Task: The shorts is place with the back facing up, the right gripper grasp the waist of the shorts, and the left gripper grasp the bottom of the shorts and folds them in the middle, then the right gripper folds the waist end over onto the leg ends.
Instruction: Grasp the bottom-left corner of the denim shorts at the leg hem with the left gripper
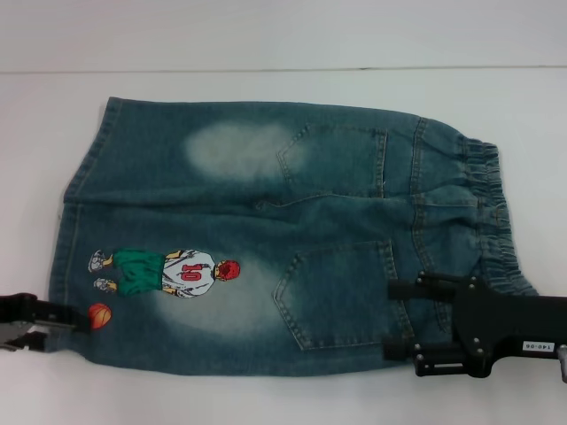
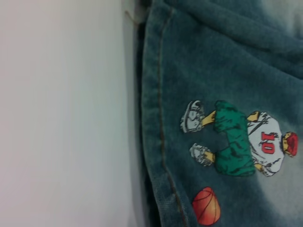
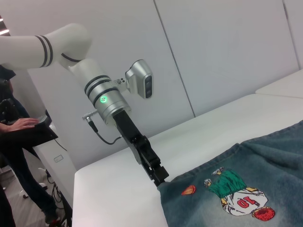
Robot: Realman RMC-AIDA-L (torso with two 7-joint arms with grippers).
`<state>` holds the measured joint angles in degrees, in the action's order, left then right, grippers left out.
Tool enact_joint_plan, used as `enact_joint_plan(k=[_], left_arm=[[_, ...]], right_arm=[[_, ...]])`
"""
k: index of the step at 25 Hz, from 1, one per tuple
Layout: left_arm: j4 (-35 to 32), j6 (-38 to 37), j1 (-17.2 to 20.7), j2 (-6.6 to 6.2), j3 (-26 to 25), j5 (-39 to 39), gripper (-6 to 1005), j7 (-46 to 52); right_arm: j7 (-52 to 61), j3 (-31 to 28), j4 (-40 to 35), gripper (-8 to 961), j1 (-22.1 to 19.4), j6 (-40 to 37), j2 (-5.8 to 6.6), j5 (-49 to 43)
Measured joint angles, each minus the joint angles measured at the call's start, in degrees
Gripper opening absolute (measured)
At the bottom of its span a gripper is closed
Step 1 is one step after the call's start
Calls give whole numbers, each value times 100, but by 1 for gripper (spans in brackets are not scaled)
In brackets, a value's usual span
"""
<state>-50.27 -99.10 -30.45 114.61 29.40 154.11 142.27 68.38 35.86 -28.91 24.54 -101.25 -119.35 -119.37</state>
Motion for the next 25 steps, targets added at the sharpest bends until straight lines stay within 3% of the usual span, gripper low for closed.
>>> enact_joint_plan(k=[17, 20, 25], left_arm=[[11, 188, -46, 35, 49, -57, 823, -113], [59, 262, -40, 35, 67, -56, 605, -118], [67, 289, -40, 45, 66, -61, 396, -201]], right_arm=[[0, -8, 0, 792, -11, -1, 0, 10], [0, -8, 0, 789, -14, 1, 0, 11], [0, -19, 0, 786, -24, 6, 8, 11]])
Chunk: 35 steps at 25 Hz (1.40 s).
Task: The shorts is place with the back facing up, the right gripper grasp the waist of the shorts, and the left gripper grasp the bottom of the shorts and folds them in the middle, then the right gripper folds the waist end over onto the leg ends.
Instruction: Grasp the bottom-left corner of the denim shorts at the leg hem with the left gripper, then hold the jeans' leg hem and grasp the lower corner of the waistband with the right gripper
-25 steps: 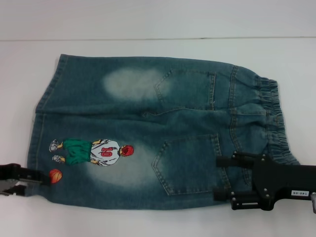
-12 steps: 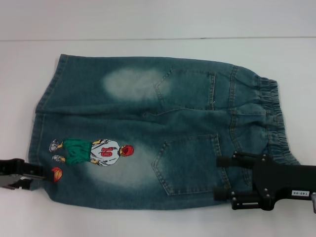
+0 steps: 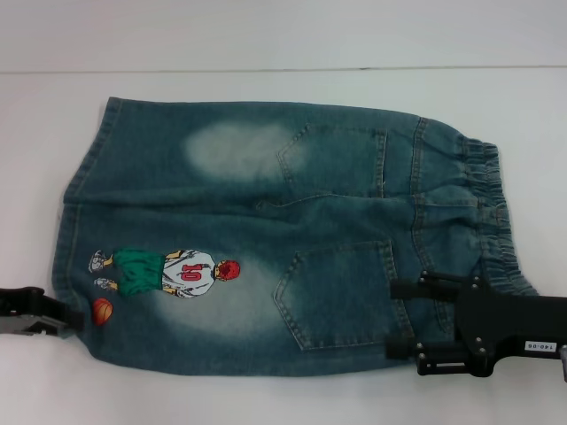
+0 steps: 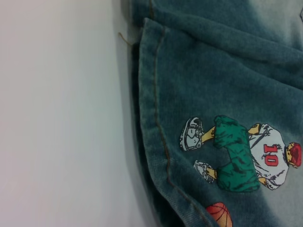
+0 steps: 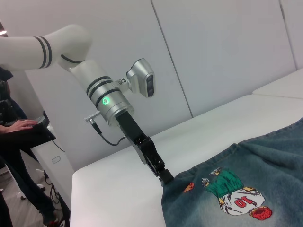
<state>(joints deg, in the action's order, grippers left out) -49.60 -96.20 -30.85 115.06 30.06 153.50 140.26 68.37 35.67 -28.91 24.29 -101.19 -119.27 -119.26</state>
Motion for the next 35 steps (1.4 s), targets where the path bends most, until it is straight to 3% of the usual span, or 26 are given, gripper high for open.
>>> enact_joint_plan(k=[11, 17, 22, 28, 30, 35], left_arm=[[4, 66, 9, 53, -2, -30, 162, -160], [-18, 67, 14, 52, -44, -88, 55, -229], [-52, 36, 16, 25, -52, -205, 55, -331], [-119, -25, 29, 16, -64, -433, 55, -584], [-122, -26, 28, 13, -64, -477, 56, -598], [-124, -29, -8, 18, -45, -628, 56, -675]], right_arm=[[24, -152, 0, 777, -3, -35, 10, 0], [751, -788, -70, 773, 29, 14, 71, 178], [2367, -1170, -610, 769, 33, 25, 371, 322], [4371, -761, -1436, 765, 212, -657, 1027, -211], [4660, -733, -1823, 763, 272, -771, 1097, -564], [4540, -427, -2421, 759, 595, -1119, 1111, -1856]])
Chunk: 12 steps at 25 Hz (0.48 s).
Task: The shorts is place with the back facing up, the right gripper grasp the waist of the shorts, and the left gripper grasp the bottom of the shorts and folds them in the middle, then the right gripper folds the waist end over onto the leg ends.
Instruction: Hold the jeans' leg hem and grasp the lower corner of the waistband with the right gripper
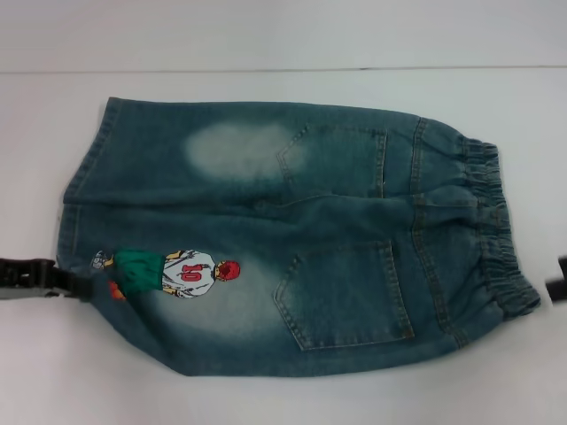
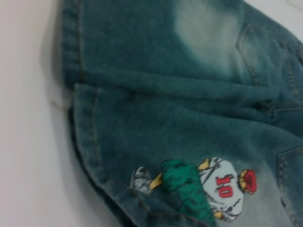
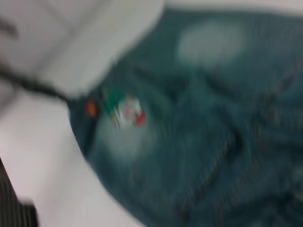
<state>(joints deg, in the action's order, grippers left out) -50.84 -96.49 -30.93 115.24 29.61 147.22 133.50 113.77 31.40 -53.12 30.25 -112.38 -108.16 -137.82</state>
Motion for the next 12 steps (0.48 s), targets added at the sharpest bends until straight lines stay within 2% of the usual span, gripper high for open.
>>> enact_joint_plan(k=[5, 12], left_arm=[[0, -1, -16, 15, -15, -112, 56, -51], [14, -1, 5, 10, -18, -218, 53, -67]], right_arm=[[-117, 447, -42, 756, 334, 104, -80, -1004], [-55, 1026, 36, 750, 605, 472, -222, -1581]])
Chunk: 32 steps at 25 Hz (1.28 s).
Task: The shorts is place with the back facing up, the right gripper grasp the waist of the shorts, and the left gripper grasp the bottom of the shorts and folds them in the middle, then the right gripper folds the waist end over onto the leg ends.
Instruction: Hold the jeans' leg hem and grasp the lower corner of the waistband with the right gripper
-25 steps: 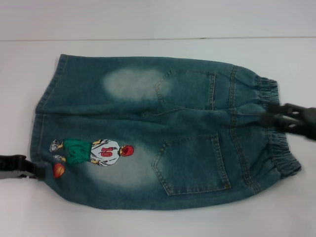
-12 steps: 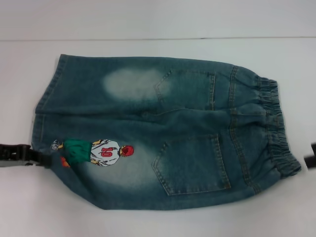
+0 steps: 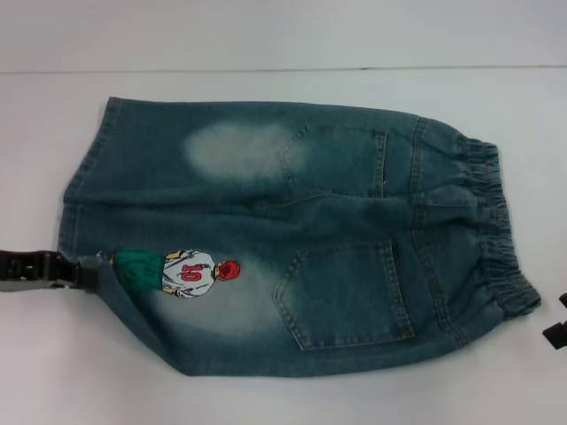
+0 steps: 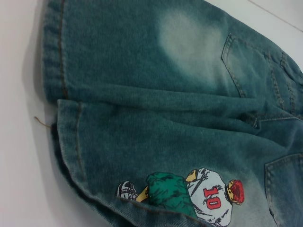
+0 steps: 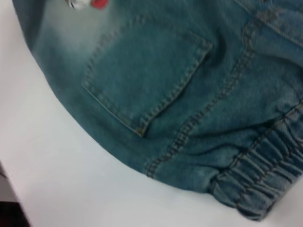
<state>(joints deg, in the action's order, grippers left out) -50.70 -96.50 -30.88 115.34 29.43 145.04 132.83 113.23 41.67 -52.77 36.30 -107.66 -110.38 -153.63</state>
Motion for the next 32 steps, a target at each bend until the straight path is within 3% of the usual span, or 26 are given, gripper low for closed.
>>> enact_joint_plan(k=[11, 23, 32], left_arm=[[31, 34, -9, 6, 2, -3, 55, -4], [34, 60, -26, 15, 14, -2, 54, -13], [43, 64, -23, 15, 13, -2, 55, -12]], right_arm=[[39, 181, 3, 742, 266, 563, -405, -564], [-39, 201, -4, 733, 325, 862, -538, -488], [-113, 206, -20, 306, 350, 892, -611, -497]])
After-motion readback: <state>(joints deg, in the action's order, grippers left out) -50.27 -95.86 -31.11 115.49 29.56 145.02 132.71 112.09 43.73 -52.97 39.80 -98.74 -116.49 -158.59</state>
